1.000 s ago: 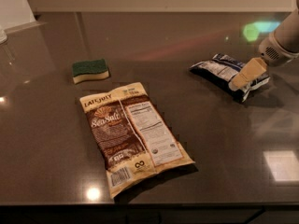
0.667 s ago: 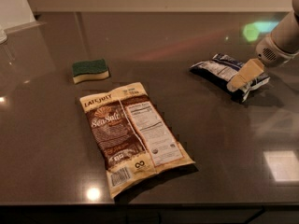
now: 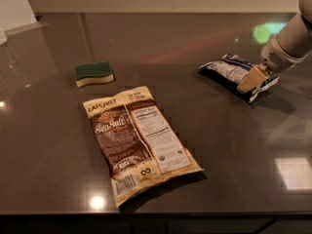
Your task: Move blue chip bag near brown chip bag
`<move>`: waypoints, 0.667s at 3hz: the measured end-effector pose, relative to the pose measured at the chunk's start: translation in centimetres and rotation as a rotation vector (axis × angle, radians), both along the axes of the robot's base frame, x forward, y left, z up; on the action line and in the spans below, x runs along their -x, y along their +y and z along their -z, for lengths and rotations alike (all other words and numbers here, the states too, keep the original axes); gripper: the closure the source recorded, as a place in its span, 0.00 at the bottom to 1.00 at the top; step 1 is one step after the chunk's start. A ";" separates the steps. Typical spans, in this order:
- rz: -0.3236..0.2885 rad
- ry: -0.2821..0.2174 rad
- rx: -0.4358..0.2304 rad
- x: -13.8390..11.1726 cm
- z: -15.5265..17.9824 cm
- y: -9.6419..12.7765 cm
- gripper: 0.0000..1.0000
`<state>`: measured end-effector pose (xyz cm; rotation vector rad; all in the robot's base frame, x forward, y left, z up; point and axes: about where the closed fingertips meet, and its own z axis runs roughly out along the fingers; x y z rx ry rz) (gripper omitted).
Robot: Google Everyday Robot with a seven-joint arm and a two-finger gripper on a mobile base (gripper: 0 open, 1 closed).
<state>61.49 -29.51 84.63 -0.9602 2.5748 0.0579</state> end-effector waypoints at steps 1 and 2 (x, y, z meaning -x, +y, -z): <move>-0.021 -0.002 -0.018 0.4 -0.6 0.9 0.65; -0.058 -0.017 -0.043 1.1 -2.0 2.8 0.88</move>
Offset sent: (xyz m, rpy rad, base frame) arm -0.0229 0.0520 0.0441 0.0785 -0.0460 0.1071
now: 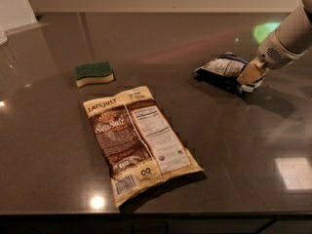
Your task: Move blue chip bag near brown chip bag
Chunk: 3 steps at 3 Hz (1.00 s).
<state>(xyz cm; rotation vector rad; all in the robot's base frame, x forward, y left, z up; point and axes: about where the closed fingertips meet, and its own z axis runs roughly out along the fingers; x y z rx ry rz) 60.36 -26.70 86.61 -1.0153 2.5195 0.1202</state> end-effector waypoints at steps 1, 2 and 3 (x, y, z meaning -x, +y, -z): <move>-0.056 -0.007 -0.045 1.3 -1.8 3.0 1.00; -0.124 -0.015 -0.088 2.9 -3.8 6.2 1.00; -0.196 -0.019 -0.121 4.6 -5.3 8.8 1.00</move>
Offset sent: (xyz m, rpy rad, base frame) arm -0.0529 0.1070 0.0721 0.1507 -0.0319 0.2247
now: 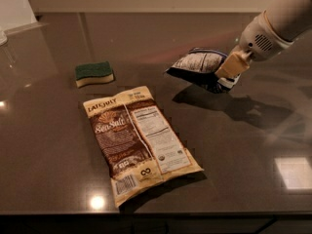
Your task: Move blue chip bag near brown chip bag
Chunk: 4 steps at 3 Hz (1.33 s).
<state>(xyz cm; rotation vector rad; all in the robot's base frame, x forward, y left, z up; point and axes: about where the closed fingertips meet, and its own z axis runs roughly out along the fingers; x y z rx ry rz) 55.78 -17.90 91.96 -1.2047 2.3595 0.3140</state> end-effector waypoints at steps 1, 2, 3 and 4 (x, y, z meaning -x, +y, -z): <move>-0.065 0.015 -0.005 2.2 -0.5 1.5 0.83; -0.125 0.039 -0.012 4.6 -0.3 2.7 0.59; -0.161 0.058 -0.022 6.0 0.0 3.5 0.37; -0.194 0.059 -0.047 6.9 0.3 4.3 0.12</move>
Offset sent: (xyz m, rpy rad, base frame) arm -0.0729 0.0371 0.0003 0.0220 0.0712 0.1908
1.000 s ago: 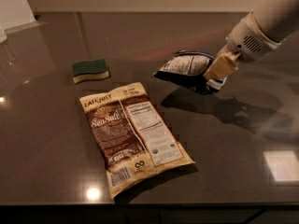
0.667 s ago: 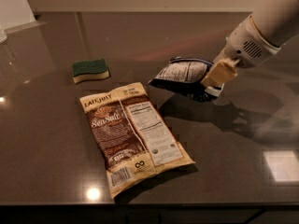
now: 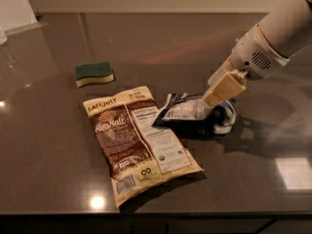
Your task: Move blue chip bag near brown chip bag
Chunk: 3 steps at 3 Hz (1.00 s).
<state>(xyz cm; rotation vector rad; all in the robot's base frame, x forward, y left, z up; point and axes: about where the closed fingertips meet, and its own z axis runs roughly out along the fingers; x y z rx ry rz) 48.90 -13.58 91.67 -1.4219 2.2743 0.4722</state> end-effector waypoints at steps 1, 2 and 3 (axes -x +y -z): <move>-0.018 0.000 -0.030 0.3 0.2 0.4 0.00; 0.035 -0.018 -0.051 -0.2 0.2 -0.9 0.00; 0.036 -0.019 -0.051 -0.3 0.1 -0.9 0.00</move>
Offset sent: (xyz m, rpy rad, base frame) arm 0.0113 -0.0300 -0.0018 0.0784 -0.0396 -0.1124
